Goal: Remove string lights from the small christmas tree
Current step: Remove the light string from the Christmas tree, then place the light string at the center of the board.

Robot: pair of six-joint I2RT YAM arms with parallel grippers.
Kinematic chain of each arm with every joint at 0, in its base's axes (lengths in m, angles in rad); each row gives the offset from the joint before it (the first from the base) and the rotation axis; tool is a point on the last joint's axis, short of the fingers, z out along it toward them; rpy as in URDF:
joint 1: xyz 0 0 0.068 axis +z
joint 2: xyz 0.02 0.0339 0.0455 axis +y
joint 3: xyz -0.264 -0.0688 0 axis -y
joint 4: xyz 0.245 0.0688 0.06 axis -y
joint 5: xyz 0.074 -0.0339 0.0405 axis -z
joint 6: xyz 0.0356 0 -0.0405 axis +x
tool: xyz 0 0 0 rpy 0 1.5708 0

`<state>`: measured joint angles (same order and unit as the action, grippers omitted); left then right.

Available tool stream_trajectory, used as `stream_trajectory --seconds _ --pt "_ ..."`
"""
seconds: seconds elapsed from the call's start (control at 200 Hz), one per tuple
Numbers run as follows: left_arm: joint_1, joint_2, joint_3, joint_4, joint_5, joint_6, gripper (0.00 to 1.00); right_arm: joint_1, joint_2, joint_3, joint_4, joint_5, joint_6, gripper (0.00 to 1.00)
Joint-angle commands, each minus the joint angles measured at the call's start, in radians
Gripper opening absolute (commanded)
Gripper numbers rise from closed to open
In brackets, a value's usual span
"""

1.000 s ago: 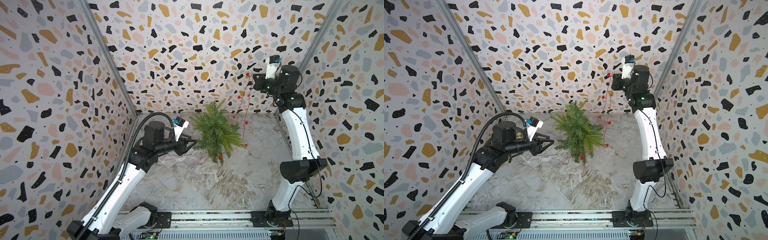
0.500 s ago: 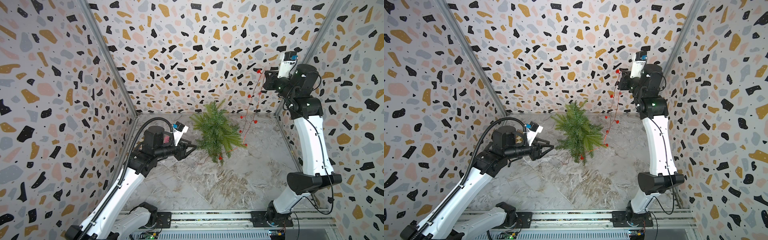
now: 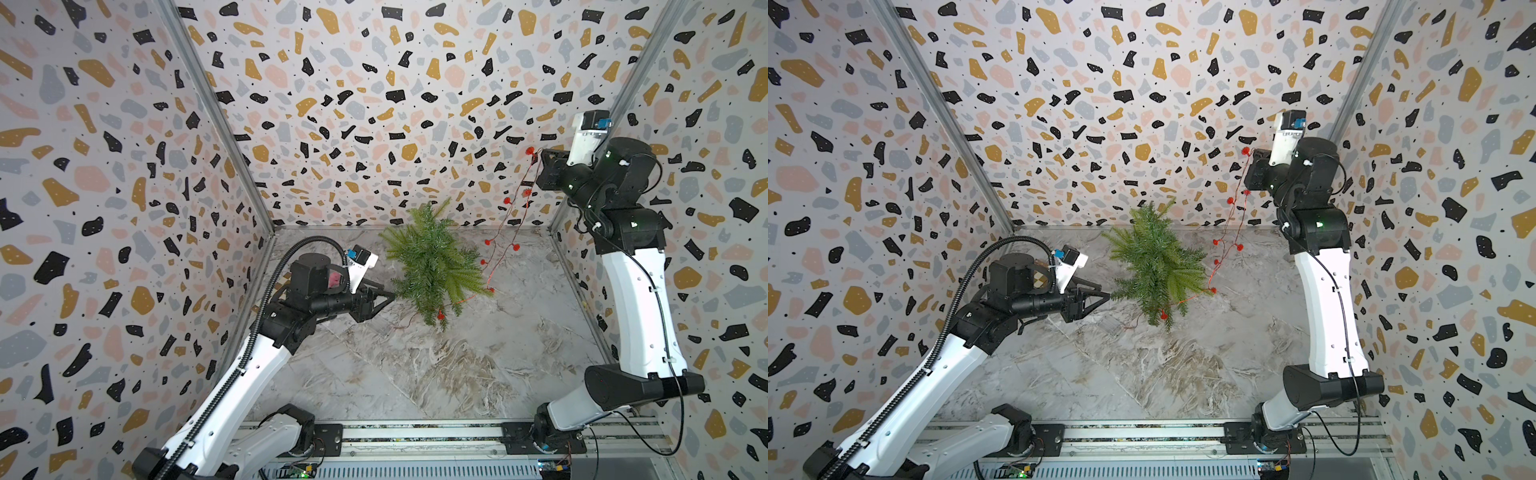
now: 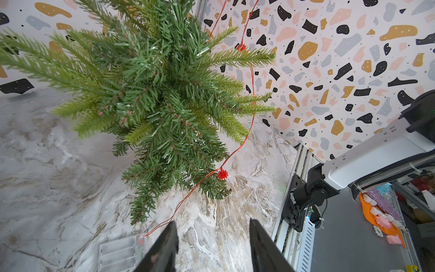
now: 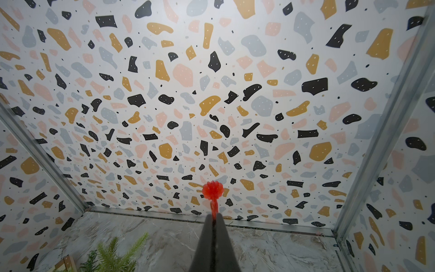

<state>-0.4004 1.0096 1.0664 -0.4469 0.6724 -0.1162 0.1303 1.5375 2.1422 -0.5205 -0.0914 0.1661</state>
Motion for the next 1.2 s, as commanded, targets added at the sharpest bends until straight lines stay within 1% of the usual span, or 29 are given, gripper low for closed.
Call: stream_trajectory --seconds 0.0,0.11,0.27,0.476,0.656,0.751,0.861,1.051,1.192 --pt "0.001 -0.008 -0.009 0.047 0.021 0.004 0.49 -0.003 -0.055 0.029 -0.022 0.024 -0.02 0.0" --pt "0.001 -0.006 -0.019 0.05 0.02 0.01 0.5 -0.002 -0.072 0.034 -0.039 0.018 -0.019 0.0" --pt "0.001 -0.006 -0.029 0.054 0.013 0.009 0.51 -0.002 -0.104 0.011 -0.067 0.042 -0.027 0.0" --pt "0.002 -0.003 -0.033 0.051 0.009 0.01 0.51 -0.002 -0.204 -0.141 -0.04 0.064 -0.028 0.0" --pt "0.002 -0.002 -0.032 0.045 0.008 0.016 0.51 -0.003 -0.253 -0.224 -0.05 0.102 -0.034 0.0" --pt "0.001 -0.005 -0.035 0.041 0.005 0.018 0.51 -0.004 -0.287 -0.334 -0.044 0.141 -0.022 0.0" --pt "0.001 -0.005 -0.039 0.037 0.003 0.02 0.51 -0.019 -0.328 -0.507 -0.013 0.135 0.016 0.0" --pt "0.0 0.002 -0.04 0.036 0.004 0.022 0.51 -0.101 -0.396 -0.803 0.104 0.062 0.099 0.0" --pt "-0.001 0.009 -0.048 0.04 0.005 0.025 0.51 -0.149 -0.417 -0.976 0.204 -0.023 0.152 0.0"
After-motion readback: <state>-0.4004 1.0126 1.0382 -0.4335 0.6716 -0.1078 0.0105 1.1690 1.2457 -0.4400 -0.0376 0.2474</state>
